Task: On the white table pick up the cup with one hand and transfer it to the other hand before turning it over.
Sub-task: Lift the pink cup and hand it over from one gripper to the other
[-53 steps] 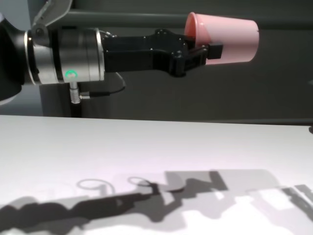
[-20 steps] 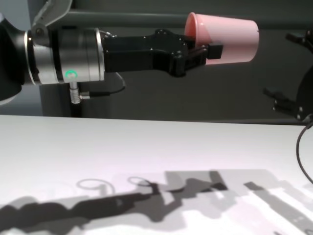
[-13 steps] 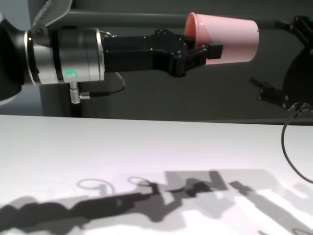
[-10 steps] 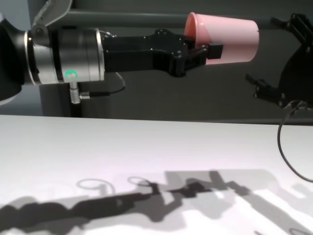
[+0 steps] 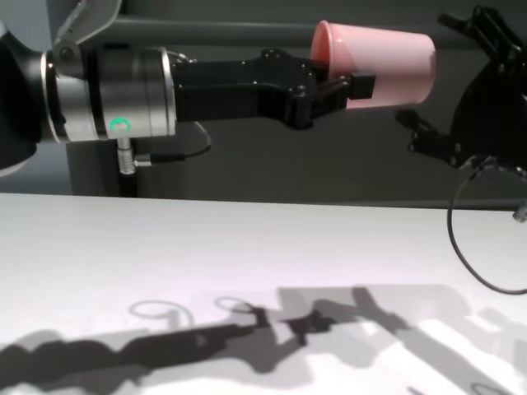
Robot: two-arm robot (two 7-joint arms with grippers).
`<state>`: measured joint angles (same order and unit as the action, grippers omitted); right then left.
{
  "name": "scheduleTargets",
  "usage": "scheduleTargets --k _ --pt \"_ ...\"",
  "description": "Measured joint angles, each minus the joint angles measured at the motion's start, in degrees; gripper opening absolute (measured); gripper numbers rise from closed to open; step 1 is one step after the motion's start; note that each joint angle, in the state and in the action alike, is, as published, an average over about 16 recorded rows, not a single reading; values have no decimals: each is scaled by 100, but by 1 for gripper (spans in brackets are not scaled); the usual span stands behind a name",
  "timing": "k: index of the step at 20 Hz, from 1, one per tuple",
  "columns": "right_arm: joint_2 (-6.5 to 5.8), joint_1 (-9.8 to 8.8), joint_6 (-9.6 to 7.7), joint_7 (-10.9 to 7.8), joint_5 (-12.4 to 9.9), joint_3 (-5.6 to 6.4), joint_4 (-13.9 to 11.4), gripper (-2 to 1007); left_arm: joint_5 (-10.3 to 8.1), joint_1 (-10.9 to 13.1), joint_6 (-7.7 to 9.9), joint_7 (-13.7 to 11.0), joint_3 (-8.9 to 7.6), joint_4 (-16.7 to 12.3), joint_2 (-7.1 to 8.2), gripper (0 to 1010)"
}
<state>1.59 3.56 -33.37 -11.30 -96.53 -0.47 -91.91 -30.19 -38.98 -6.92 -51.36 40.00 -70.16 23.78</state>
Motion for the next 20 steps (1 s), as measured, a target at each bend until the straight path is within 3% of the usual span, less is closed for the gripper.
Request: scheduleTargets --k 8,20 --pt "-29 87 148 -19 -3 -164 38 1001 -2 0 -1 1 0 0 0 48" --pt "-78 219 585 -9 183 -402 155 1001 0 0 -1 0 0 0 0 48"
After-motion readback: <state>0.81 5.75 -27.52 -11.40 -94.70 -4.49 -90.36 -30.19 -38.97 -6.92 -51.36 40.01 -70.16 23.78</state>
